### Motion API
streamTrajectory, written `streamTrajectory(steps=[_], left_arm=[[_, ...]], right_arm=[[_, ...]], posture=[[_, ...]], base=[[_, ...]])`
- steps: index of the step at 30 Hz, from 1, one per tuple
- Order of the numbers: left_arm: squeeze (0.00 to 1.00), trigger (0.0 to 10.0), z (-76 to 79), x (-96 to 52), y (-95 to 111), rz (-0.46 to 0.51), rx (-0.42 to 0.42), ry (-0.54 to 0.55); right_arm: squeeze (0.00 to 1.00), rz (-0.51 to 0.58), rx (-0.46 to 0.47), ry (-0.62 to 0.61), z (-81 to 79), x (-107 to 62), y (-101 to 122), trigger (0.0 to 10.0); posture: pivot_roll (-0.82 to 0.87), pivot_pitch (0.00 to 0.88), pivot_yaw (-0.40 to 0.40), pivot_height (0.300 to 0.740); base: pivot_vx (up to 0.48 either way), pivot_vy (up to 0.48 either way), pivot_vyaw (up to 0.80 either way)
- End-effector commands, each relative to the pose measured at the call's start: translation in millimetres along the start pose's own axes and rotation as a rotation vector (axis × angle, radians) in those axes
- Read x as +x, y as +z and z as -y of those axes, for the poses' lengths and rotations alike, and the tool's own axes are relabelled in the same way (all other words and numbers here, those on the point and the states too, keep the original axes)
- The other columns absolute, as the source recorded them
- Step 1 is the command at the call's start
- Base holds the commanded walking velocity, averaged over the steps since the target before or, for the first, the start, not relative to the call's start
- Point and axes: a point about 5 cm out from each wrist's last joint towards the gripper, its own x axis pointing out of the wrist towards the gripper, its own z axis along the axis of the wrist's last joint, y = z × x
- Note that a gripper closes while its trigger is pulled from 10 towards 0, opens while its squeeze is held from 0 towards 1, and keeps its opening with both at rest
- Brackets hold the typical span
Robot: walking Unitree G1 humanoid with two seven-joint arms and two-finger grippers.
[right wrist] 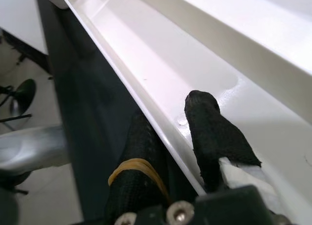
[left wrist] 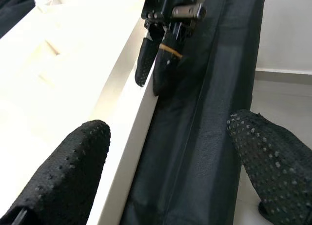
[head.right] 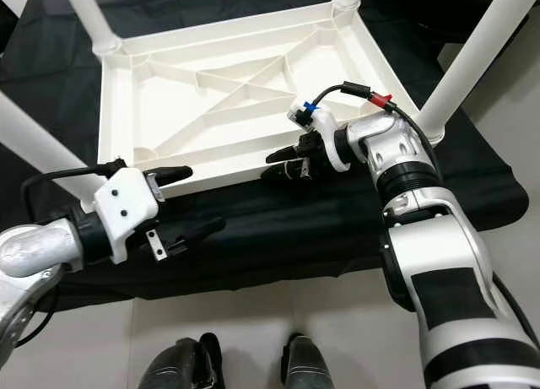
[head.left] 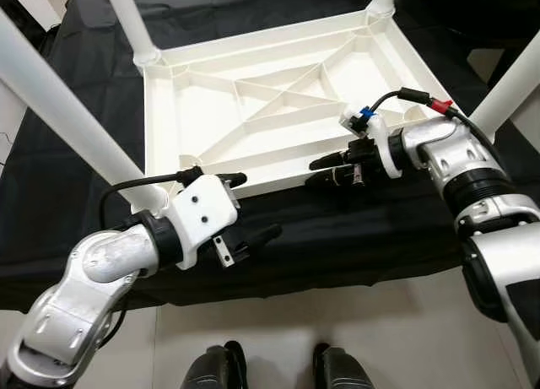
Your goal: Building children table
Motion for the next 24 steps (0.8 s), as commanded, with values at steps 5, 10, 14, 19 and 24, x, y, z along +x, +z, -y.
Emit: streamTrajectory(steps=[5, 10, 14, 19, 24], left_arm=[[0.0, 10.0, 5.3, 10.1, -2, 0.024, 0.009, -0.006], [0.0, 10.0, 5.7, 15.6, -2, 0.044, 0.021, -0.006], [0.0, 10.0, 7.0, 19.3, -1, 0.06, 0.029, -0.008], [0.0, 10.0, 8.1, 24.4, -1, 0.075, 0.033, -0.004], [0.0, 10.0, 8.8, 37.7, 4, 0.132, 0.052, 0.024]], right_arm=[[0.0, 0.135, -0.182, 0.036, 3.9, -34.9, 77, 0.0], [0.0, 0.16, -0.226, 0.005, 4.8, -48.1, 99, 0.0], [0.0, 0.194, -0.245, -0.024, 4.7, -57.5, 114, 0.0], [0.0, 0.264, -0.266, -0.016, 0.3, -66.1, 136, 0.0], [0.0, 0.352, -0.279, -0.011, -5.7, -76.5, 162, 0.0]], posture=[[-0.02, 0.134, -0.015, 0.74], [-0.03, 0.115, -0.021, 0.74], [-0.03, 0.104, -0.025, 0.74], [-0.03, 0.084, -0.028, 0.74], [-0.04, 0.063, -0.03, 0.74]], base=[[0.0, 0.0, 0.0], [0.0, 0.0, 0.0], [0.0, 0.0, 0.0], [0.0, 0.0, 0.0], [0.0, 0.0, 0.0]])
